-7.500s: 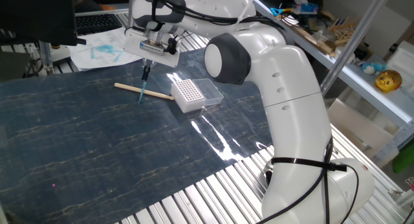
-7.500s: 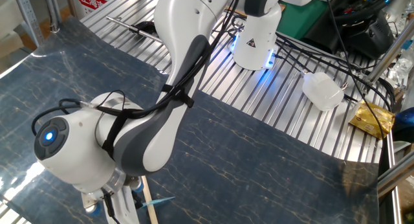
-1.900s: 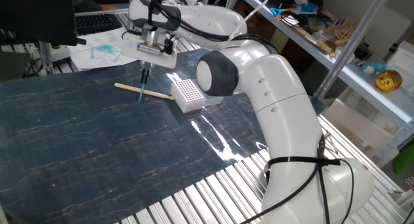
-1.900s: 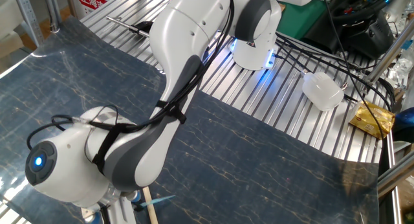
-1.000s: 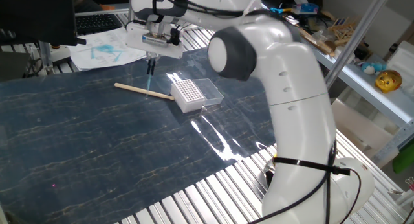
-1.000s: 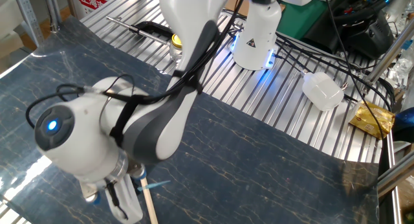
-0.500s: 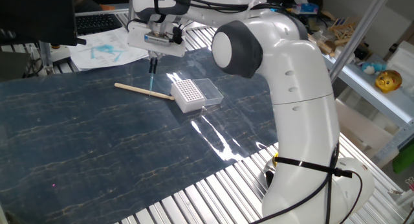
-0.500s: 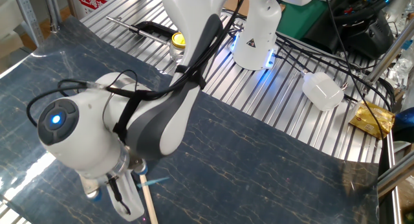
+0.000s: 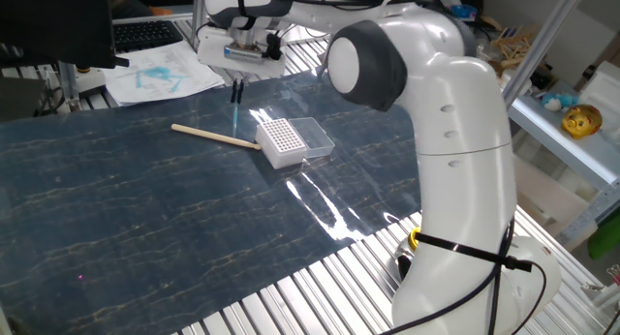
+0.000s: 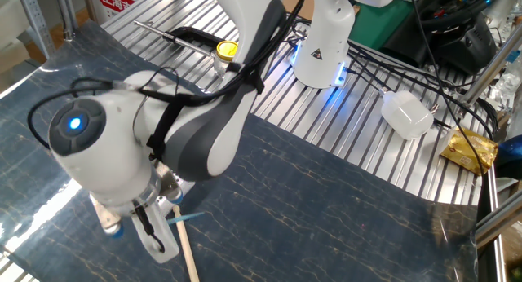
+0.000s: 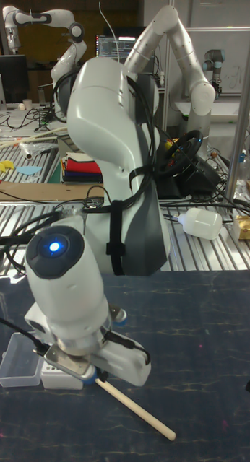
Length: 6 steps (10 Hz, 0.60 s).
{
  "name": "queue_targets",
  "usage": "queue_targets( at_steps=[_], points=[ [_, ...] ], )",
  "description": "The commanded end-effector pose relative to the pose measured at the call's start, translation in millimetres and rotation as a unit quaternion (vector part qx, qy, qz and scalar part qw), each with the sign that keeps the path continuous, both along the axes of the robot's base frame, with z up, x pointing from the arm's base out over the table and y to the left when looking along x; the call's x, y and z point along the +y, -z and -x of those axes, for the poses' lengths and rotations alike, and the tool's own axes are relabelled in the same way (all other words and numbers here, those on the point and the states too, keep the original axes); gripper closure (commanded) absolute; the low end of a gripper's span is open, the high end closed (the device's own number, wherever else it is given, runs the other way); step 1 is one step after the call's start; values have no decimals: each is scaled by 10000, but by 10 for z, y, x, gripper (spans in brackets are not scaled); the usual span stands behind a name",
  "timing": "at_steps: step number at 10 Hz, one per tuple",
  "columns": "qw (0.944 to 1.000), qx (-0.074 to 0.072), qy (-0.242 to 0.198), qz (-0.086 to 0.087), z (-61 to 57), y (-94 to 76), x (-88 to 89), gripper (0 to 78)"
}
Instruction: Insert a medium pipette tip into the holder for medium pipette tips
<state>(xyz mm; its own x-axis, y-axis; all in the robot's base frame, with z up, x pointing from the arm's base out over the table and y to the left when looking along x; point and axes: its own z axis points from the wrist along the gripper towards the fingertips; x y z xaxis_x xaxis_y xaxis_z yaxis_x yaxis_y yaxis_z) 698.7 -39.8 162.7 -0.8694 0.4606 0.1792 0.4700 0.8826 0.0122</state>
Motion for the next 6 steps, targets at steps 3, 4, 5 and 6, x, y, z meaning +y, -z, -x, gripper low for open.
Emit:
queue_targets(
  at_steps=[3,4,5,6],
  points=[
    [9986,-256,-308,345,41,-150,-131,765],
    [9980,-290,-372,419,45,-176,-157,765],
    [9977,-300,-406,454,47,-183,-164,765],
    [9968,-403,-481,496,64,-207,-190,765]
  ],
)
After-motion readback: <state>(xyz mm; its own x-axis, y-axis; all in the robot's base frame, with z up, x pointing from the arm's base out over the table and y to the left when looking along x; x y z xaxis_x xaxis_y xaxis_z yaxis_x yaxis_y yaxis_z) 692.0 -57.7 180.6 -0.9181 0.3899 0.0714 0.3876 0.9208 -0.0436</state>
